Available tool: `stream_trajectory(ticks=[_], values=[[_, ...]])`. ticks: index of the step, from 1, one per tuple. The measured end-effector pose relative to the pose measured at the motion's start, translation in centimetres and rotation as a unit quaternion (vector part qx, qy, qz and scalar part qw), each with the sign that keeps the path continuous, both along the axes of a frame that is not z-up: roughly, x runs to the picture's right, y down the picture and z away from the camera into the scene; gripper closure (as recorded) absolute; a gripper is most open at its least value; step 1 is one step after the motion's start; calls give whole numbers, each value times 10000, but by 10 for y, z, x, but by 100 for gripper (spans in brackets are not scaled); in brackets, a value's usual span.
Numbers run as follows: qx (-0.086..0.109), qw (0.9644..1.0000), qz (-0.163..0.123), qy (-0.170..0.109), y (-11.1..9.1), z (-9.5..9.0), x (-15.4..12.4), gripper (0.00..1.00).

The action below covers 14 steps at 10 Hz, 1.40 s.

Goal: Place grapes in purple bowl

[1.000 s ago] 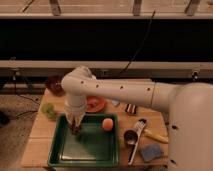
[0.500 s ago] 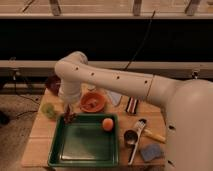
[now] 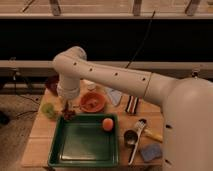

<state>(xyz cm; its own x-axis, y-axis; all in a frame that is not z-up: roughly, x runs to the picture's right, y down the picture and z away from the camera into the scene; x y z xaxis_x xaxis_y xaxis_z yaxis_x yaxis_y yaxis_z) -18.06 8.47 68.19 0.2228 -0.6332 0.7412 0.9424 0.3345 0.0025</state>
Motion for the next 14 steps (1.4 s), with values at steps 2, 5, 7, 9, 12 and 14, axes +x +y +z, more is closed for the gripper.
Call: stream_trajectory(ticks=[2, 5, 7, 9, 12, 14], values=[[0, 10000, 3, 4, 0, 0, 1, 89], [68, 9999, 108, 42, -15, 8, 6, 89], [130, 9998, 167, 48, -39, 24, 6, 89], [212, 9995, 240, 71, -81, 56, 6, 89], [308, 9990, 317, 114, -127, 97, 0, 89], [397, 9983, 393, 149, -151, 118, -6, 89]])
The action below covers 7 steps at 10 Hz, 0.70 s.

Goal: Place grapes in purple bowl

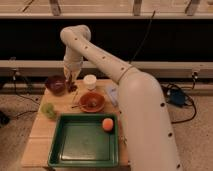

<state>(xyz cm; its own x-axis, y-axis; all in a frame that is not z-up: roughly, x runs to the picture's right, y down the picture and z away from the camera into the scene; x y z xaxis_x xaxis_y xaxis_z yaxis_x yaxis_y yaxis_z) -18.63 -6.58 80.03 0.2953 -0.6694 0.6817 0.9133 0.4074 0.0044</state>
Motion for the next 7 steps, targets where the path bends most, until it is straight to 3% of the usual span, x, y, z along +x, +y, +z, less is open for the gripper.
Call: stream_trajectory(ticks=[3, 7], values=[[219, 9997, 127, 51, -20, 21, -18, 89], [525, 9979, 370, 13, -23, 36, -50, 89]])
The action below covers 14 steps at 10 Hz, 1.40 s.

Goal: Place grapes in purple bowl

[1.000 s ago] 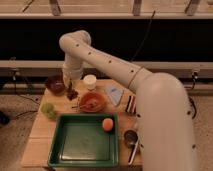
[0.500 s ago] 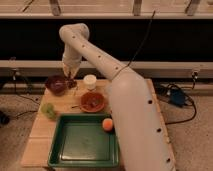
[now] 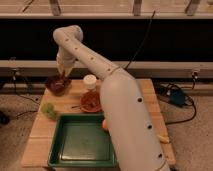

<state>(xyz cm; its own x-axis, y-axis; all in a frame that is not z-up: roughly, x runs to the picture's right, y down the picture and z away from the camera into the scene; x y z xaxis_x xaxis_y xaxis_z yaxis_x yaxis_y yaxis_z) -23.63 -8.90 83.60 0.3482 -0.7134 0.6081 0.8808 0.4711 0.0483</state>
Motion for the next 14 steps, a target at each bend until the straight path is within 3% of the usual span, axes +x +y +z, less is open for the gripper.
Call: stream_trajectory(ticks=[4, 8, 10, 14], values=[[311, 9992, 259, -36, -6, 12, -28, 89], [468, 9979, 441, -36, -30, 29, -44, 88], [511, 9976, 451, -83, -35, 34, -57, 74], [576, 9969, 487, -211, -26, 49, -82, 32]])
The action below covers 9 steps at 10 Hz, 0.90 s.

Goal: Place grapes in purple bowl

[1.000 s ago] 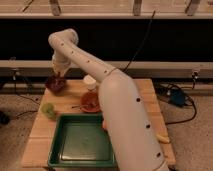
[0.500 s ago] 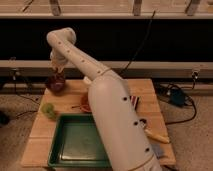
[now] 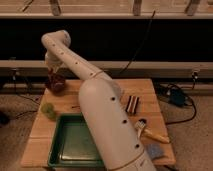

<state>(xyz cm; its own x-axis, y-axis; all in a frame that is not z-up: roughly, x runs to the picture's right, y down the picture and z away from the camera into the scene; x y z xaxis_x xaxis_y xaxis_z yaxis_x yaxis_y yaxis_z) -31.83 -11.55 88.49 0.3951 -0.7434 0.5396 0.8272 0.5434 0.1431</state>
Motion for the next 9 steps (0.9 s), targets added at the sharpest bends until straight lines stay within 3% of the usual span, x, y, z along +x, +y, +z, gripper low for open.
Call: stream_trajectory(ticks=[2, 9], values=[[22, 10000, -10, -36, 2, 2, -2, 25], [21, 10000, -2, -27, 1, 2, 0, 25]])
